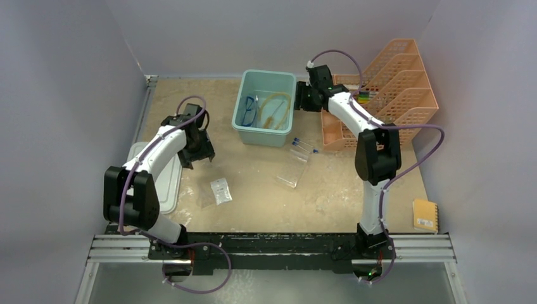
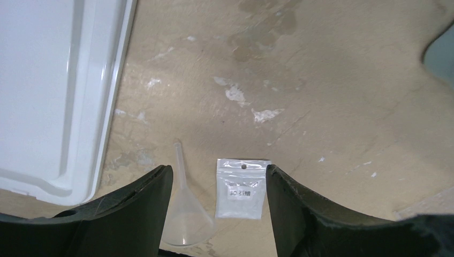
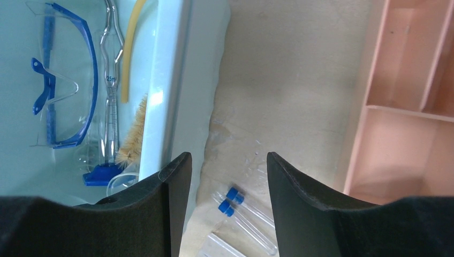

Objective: Organize the chemistry lab equipment

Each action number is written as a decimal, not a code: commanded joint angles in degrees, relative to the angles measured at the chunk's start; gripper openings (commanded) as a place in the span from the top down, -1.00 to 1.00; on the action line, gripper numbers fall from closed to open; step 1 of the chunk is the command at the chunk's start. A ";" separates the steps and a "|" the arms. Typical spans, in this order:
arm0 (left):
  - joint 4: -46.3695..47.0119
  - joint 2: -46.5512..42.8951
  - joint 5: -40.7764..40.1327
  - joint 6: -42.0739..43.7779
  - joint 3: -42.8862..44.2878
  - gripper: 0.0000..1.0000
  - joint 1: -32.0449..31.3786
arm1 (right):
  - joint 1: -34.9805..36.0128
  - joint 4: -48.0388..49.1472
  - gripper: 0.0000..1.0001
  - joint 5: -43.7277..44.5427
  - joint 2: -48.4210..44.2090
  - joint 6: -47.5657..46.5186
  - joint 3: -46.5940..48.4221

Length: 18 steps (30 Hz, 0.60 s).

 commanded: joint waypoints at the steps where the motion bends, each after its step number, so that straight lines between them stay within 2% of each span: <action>1: -3.07 -2.78 -3.44 -4.33 -2.29 -0.32 -0.05 | 1.47 1.14 -0.15 -0.44 -2.44 0.01 1.86; 4: -4.19 -2.93 -7.12 -5.99 -4.56 -0.32 -0.05 | 1.45 0.34 -0.16 3.88 -6.18 3.09 -2.36; 8: -2.89 -2.56 -7.83 -6.66 -7.75 -0.27 0.57 | 1.41 -1.17 -0.15 11.45 -11.87 6.18 -6.99; 14: 3.36 -1.16 -1.53 -7.38 -13.92 -0.06 2.04 | 1.45 -1.31 -0.15 13.74 -18.73 7.56 -13.90; 18: 7.06 -0.06 0.92 -7.75 -17.10 0.16 2.06 | 1.46 -2.15 -0.15 13.49 -20.70 8.05 -15.63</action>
